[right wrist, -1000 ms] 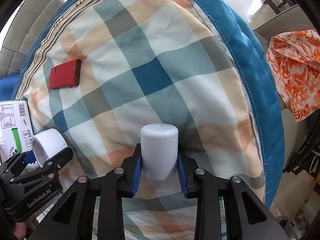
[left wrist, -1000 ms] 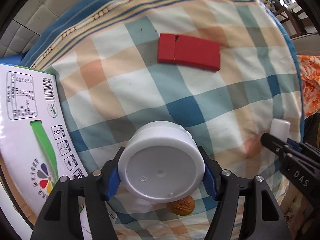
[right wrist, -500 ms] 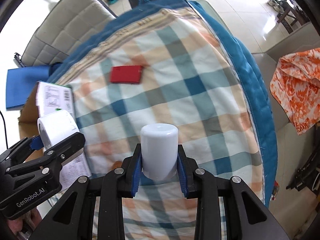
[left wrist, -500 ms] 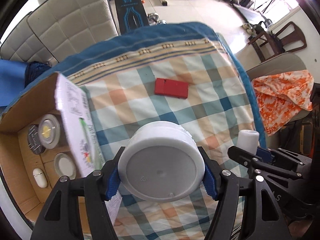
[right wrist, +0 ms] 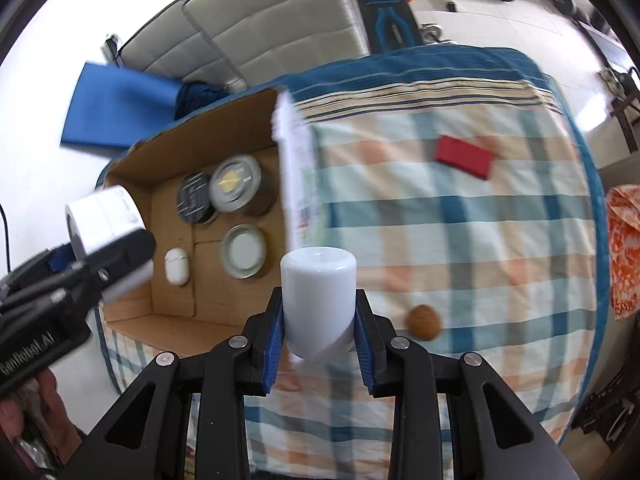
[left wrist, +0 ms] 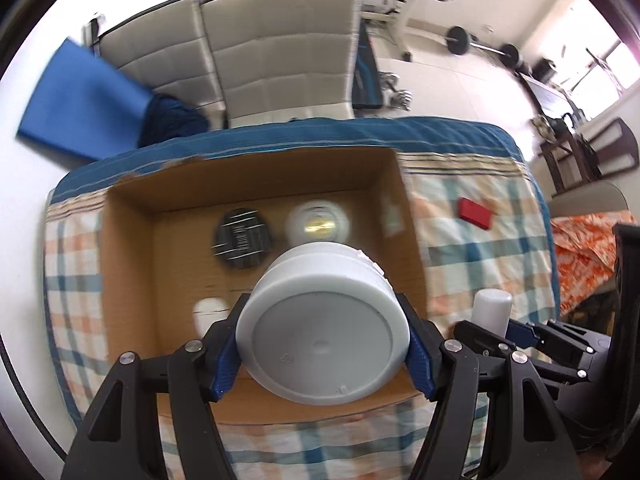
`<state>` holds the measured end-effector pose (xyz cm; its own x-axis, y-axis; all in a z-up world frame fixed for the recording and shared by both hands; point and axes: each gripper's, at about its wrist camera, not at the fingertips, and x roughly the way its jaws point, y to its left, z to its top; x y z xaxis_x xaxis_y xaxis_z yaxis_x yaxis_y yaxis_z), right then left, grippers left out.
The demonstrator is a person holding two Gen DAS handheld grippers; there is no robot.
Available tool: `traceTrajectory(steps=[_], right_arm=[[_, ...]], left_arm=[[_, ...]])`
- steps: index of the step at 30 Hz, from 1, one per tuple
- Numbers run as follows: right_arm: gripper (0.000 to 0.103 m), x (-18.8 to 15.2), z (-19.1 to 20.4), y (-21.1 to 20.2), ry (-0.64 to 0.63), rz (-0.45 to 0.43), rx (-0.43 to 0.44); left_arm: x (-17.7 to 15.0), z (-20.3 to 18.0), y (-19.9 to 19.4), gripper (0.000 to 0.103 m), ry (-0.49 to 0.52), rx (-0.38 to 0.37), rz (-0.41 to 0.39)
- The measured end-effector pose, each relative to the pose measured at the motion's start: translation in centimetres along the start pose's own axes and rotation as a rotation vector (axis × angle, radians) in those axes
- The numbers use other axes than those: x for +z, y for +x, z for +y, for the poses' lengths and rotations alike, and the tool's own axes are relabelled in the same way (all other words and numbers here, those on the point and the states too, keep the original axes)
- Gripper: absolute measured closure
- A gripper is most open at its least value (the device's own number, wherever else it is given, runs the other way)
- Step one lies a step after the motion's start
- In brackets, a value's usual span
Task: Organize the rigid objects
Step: 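Carry the white lid with the left tool while the right tool carries the cylinder into the box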
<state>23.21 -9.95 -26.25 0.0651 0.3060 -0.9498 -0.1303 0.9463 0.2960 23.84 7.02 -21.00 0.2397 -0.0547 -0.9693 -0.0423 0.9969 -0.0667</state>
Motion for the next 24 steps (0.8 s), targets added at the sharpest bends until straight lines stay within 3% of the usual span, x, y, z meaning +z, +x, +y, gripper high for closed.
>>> traceTrajectory(steps=[6, 13, 18, 24], right_arm=[[0.070, -0.4, 7.3, 4.7, -0.073, 0.062, -0.016], [0.070, 0.1, 11.7, 12.3, -0.085, 0.142, -0.069], [0.070, 0.5, 13.0, 16.5, -0.071, 0.191, -0.108], [0.069, 0.5, 12.8, 19.0, -0.063, 0.230, -0.137]], left_arm=[[-0.6, 8.2, 1.3, 0.038, -0.091, 0.028, 0.023], [-0.1, 15.0, 8.1, 0.038, -0.175, 0.054, 0.138], [0.2, 16.3, 11.8, 0.038, -0.159, 0.074, 0.187], [0.9, 14.2, 12.7, 0.037, -0.081, 0.077, 0.180]])
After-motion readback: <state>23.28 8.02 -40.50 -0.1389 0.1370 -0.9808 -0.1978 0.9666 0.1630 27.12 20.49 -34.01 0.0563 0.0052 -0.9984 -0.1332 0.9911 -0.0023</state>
